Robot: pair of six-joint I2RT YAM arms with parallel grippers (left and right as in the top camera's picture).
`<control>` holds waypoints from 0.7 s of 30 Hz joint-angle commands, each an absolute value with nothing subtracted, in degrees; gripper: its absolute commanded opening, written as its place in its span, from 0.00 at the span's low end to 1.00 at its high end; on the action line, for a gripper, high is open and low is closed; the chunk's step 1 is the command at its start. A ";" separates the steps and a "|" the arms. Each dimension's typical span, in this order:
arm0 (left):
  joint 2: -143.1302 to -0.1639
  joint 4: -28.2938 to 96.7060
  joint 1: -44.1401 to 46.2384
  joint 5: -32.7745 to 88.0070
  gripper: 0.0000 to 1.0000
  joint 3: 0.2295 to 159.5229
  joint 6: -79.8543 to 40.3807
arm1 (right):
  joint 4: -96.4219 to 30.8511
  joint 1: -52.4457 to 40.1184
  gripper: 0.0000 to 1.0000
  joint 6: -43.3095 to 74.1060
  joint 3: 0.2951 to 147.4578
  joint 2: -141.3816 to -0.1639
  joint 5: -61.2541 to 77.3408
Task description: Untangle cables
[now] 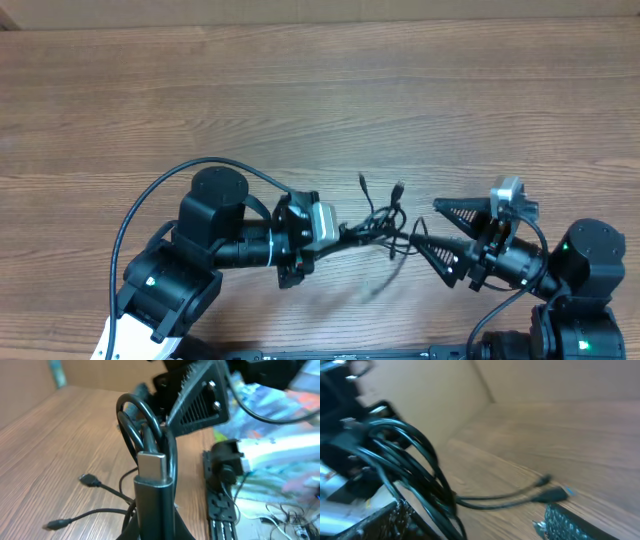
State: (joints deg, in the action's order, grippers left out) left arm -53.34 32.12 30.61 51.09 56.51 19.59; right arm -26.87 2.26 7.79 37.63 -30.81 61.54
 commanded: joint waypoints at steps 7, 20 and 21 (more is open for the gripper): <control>-52.77 31.86 30.46 63.42 0.04 57.12 28.60 | -22.55 2.33 0.81 2.66 38.76 -30.52 79.40; -59.57 25.15 30.57 70.11 0.04 57.12 24.97 | -19.35 2.33 0.34 2.70 38.76 -30.52 85.82; -60.16 24.38 30.57 70.11 0.04 57.12 23.75 | -19.35 2.33 0.29 2.70 38.76 -30.52 85.82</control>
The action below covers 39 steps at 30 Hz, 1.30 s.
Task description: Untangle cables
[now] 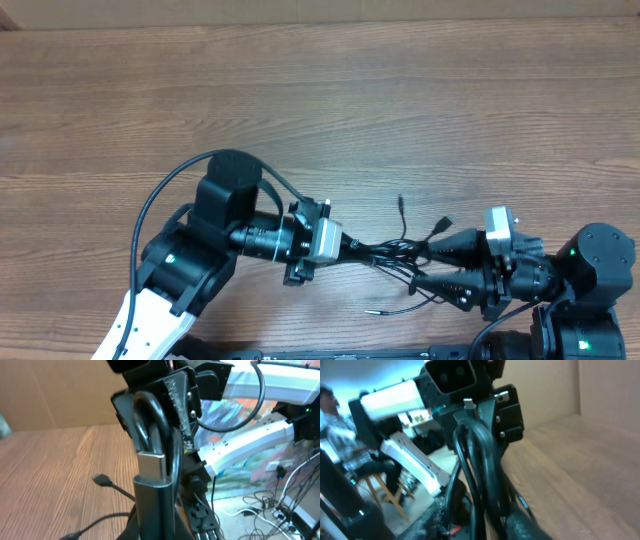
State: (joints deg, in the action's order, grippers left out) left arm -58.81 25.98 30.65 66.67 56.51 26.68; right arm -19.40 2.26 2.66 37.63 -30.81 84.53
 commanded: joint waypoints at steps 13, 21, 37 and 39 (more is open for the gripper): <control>-61.54 18.83 30.26 60.99 0.96 57.17 8.10 | -19.62 2.33 0.04 2.74 38.74 -30.52 84.60; -56.42 18.98 29.95 60.95 1.00 57.17 9.65 | -22.09 2.33 0.04 2.94 38.70 -30.55 79.40; -53.12 15.49 30.02 51.79 1.00 57.17 11.53 | -27.00 2.33 0.04 0.54 38.70 -30.55 75.44; -53.12 14.63 30.02 50.41 1.00 57.17 11.51 | -27.88 2.33 0.04 -0.40 38.70 -30.55 75.46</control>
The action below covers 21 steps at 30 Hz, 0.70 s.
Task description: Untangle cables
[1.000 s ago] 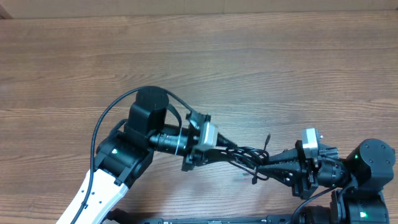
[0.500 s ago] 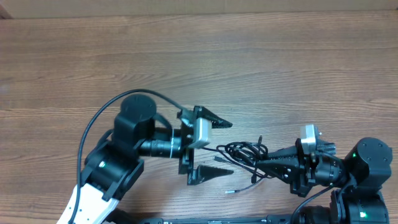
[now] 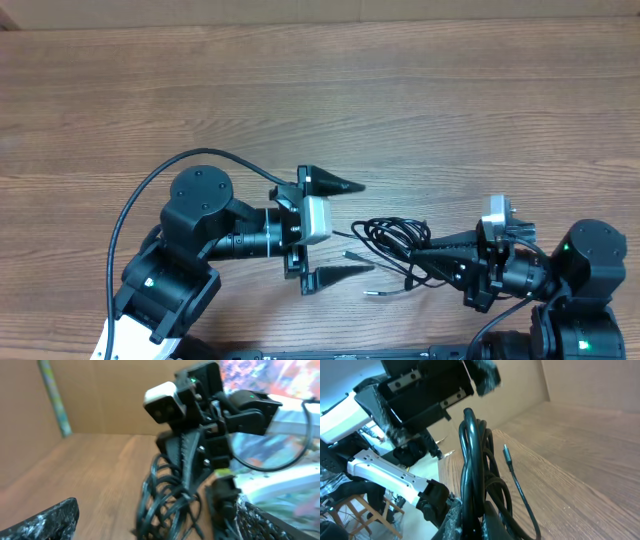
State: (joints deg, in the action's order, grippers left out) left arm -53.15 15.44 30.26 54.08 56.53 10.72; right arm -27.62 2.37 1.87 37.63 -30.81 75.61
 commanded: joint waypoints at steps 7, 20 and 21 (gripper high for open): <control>-54.11 14.41 30.02 48.12 1.00 57.17 11.53 | -30.52 2.33 0.04 -3.79 38.70 -30.55 75.44; -62.22 9.15 35.66 51.07 1.00 57.17 11.09 | -35.33 2.31 0.04 -10.98 38.68 -30.55 75.42; -63.09 8.45 36.51 51.05 1.00 57.17 11.11 | -35.51 2.33 0.04 -11.03 38.65 -30.55 75.13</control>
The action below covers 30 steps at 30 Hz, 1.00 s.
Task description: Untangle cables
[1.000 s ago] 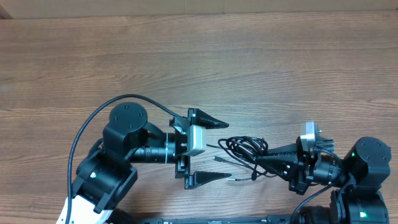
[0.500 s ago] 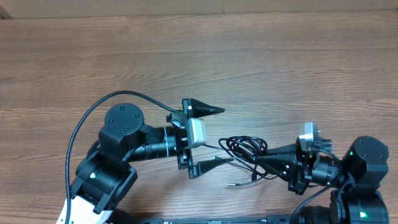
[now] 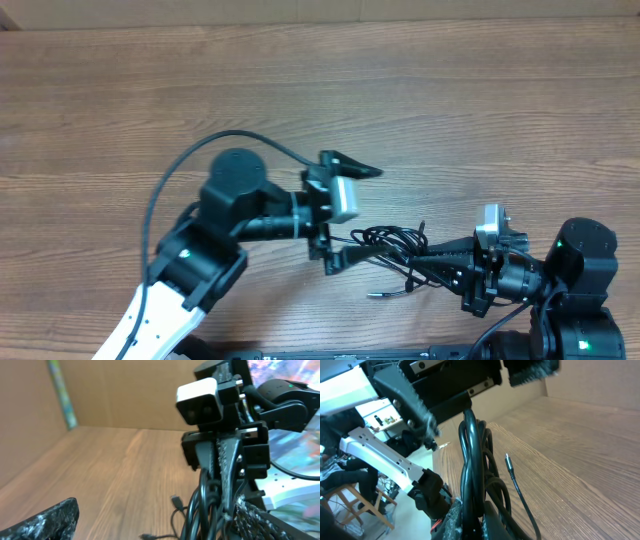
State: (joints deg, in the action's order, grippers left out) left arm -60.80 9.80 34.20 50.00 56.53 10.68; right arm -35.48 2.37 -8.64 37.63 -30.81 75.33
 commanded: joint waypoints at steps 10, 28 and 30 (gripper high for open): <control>-66.28 5.76 38.65 50.85 0.48 57.17 11.09 | -37.41 2.33 0.04 -10.98 38.65 -30.55 71.61; -66.22 9.19 38.48 48.99 0.04 57.17 9.45 | -36.60 2.33 0.18 -10.52 38.65 -30.55 70.11; -66.22 9.19 38.48 44.45 0.04 57.17 6.31 | -36.60 2.33 0.18 -10.52 38.65 -30.55 69.89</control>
